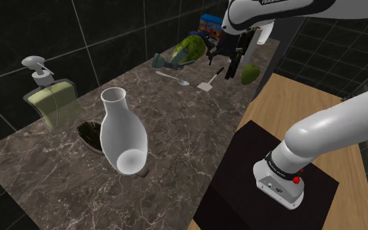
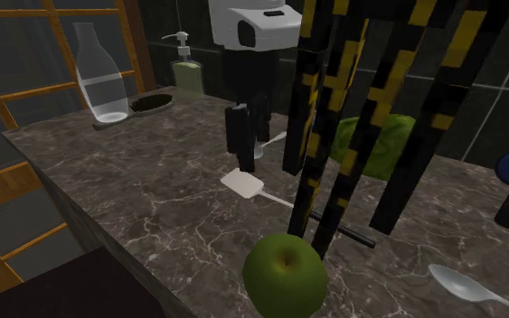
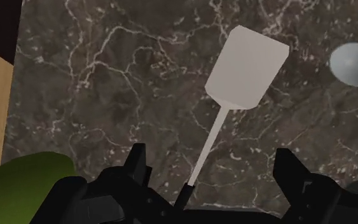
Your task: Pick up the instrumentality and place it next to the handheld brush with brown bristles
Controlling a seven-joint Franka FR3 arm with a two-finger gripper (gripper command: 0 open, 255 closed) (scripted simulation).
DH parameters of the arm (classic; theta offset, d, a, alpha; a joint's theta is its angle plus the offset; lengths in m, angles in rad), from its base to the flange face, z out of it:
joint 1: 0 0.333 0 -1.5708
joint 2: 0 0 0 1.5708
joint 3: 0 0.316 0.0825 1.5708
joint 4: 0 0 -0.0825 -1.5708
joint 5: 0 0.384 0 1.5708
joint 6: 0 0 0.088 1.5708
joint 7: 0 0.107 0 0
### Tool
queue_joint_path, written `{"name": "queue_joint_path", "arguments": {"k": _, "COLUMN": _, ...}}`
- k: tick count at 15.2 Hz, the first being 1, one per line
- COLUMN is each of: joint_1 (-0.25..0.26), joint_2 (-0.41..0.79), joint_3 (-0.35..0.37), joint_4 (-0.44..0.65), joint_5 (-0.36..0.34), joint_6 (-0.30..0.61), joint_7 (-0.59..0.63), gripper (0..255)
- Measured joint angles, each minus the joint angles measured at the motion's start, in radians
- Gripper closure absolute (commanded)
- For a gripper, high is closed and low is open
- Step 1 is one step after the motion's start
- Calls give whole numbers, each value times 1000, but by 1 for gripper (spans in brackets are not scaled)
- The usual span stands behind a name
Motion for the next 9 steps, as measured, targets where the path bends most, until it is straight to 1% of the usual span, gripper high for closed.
{"name": "queue_joint_path", "arguments": {"k": 2, "joint_1": -32, "joint_2": 69, "joint_3": 8, "joint_4": 22, "joint_5": -21, "joint_6": 40, "joint_7": 103, "gripper": 0}}
{"name": "queue_joint_path", "arguments": {"k": 5, "joint_1": -68, "joint_2": 173, "joint_3": 24, "joint_4": 64, "joint_5": -54, "joint_6": 90, "joint_7": 273, "gripper": 0}}
{"name": "queue_joint_path", "arguments": {"k": 7, "joint_1": -79, "joint_2": 209, "joint_3": 21, "joint_4": 66, "joint_5": -66, "joint_6": 120, "joint_7": 314, "gripper": 0}}
{"name": "queue_joint_path", "arguments": {"k": 9, "joint_1": -82, "joint_2": 223, "joint_3": 21, "joint_4": 55, "joint_5": -71, "joint_6": 144, "joint_7": 327, "gripper": 0}}
